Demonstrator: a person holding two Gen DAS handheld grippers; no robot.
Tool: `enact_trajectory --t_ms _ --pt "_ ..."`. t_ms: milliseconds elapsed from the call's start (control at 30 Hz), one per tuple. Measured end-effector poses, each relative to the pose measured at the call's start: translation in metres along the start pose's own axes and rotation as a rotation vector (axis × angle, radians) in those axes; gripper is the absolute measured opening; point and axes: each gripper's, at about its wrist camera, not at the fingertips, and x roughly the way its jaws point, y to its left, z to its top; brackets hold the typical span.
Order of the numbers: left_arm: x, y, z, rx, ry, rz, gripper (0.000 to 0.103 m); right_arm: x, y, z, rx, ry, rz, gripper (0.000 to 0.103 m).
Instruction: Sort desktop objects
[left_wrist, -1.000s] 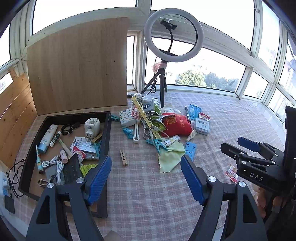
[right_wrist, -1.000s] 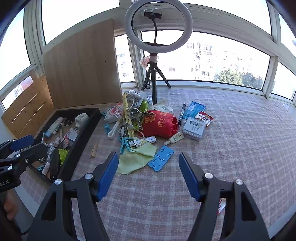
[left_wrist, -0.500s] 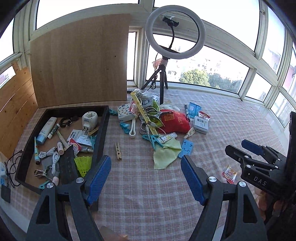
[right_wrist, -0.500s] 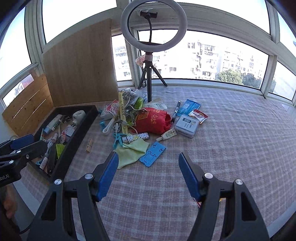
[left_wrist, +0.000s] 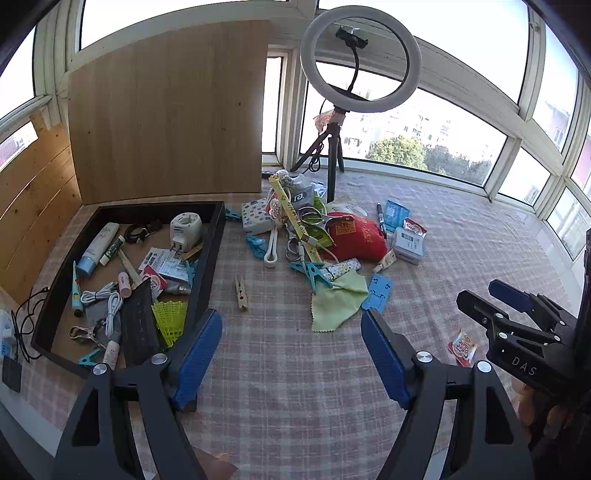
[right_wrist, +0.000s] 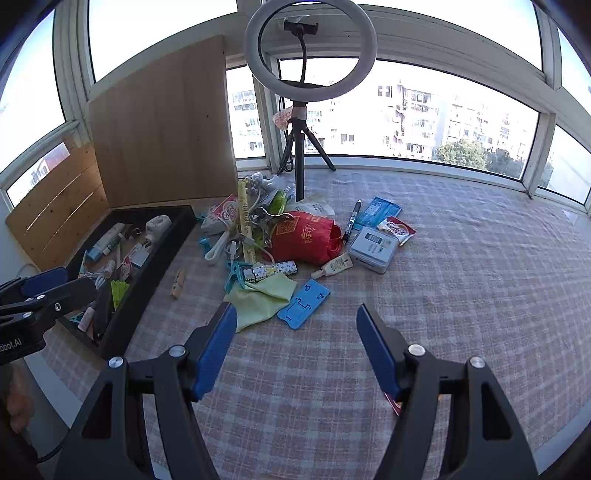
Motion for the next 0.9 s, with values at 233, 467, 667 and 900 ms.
enact_trajectory --t_ms 233,467,667,900 --pt "-0.011 0.002 0.004 0.022 -0.056 0.044 0.077 0.003 0.004 0.001 -0.008 0.001 0.006 0.066" --pt "-0.004 0.011 0.003 -0.008 -0.008 0.089 0.077 0.003 0.010 0.001 -0.014 0.003 0.007 0.066" --pt "-0.012 0.011 0.005 -0.008 -0.043 0.151 0.102 0.004 0.015 0.000 -0.030 0.000 -0.007 0.066" --pt "-0.006 0.014 0.004 -0.016 -0.011 0.138 0.102 0.006 0.016 0.001 -0.027 0.003 -0.001 0.066"
